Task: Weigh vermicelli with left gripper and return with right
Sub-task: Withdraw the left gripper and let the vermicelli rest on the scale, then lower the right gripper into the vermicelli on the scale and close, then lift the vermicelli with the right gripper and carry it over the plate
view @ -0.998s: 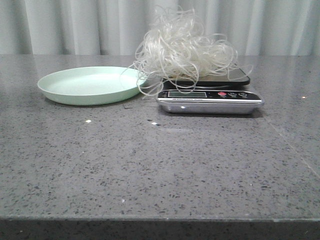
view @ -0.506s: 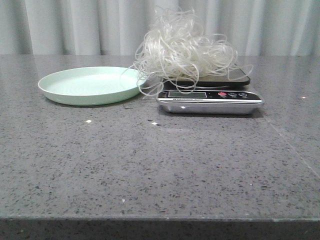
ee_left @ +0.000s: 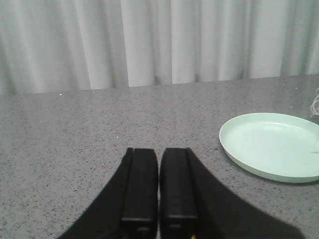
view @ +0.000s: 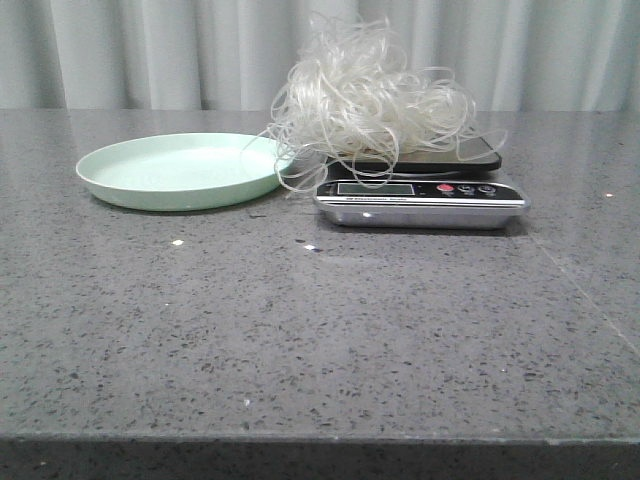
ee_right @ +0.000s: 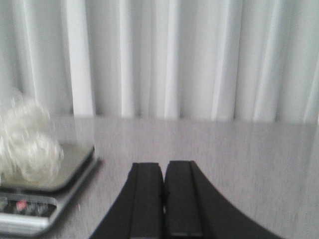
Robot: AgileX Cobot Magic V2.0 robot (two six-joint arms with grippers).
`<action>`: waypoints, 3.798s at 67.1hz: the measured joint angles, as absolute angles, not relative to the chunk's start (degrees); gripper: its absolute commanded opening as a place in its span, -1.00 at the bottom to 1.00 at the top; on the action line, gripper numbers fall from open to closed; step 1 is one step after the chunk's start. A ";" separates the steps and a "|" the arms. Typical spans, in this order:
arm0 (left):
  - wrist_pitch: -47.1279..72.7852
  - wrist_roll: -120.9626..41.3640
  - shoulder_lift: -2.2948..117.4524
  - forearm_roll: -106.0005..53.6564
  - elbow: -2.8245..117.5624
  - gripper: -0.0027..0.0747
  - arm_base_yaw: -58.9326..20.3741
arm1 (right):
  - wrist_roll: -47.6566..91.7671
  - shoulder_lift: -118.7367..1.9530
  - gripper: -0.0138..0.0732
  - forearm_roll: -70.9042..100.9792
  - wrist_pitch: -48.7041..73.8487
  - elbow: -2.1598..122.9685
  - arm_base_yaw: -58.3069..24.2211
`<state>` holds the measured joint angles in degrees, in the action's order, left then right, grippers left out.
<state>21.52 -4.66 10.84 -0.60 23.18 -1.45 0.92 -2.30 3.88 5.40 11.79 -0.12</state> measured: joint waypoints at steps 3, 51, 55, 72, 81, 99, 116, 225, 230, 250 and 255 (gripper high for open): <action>21.52 -4.56 10.84 -0.60 23.18 -0.58 -1.45 | 0.92 -5.62 -0.34 3.88 5.40 15.51 -0.12; 21.31 -4.44 10.84 -0.60 23.18 -0.58 -1.45 | 1.71 -57.29 0.18 3.88 17.55 69.03 -23.41; 21.31 -4.44 10.84 -0.60 23.18 -0.58 -1.45 | 3.79 -61.05 0.33 3.88 19.67 71.42 -26.98; 21.30 -4.33 10.84 -0.60 23.18 -0.58 -1.45 | 8.76 -71.52 0.52 3.88 26.38 75.48 -33.49; 21.19 -4.33 10.84 -0.60 23.18 -0.58 -1.45 | 9.29 -76.31 0.57 3.67 30.02 75.62 -33.55; 21.19 -4.33 10.84 -0.60 23.18 -0.58 -1.45 | 9.42 -82.67 0.63 -0.39 31.50 75.62 -33.55; 21.19 -4.22 10.84 -0.60 23.18 -0.58 -1.45 | 9.42 -84.99 0.63 -1.16 33.90 75.62 -33.55; 21.19 -4.22 10.84 -2.20 23.18 -0.58 -1.45 | 9.54 -86.55 -0.33 -8.44 34.25 76.44 -33.58; 21.19 -4.22 10.84 -2.20 23.18 -0.58 -1.45 | 9.54 -85.70 -0.33 -8.44 34.36 78.04 -33.58; 21.19 -4.22 10.84 -2.20 23.18 -0.58 -1.45 | 9.54 -86.59 -0.33 -6.74 35.74 91.87 -33.58; 21.19 -4.22 10.84 -2.20 23.18 -0.58 -1.45 | 9.54 -88.79 -0.33 -4.81 35.74 95.88 -33.80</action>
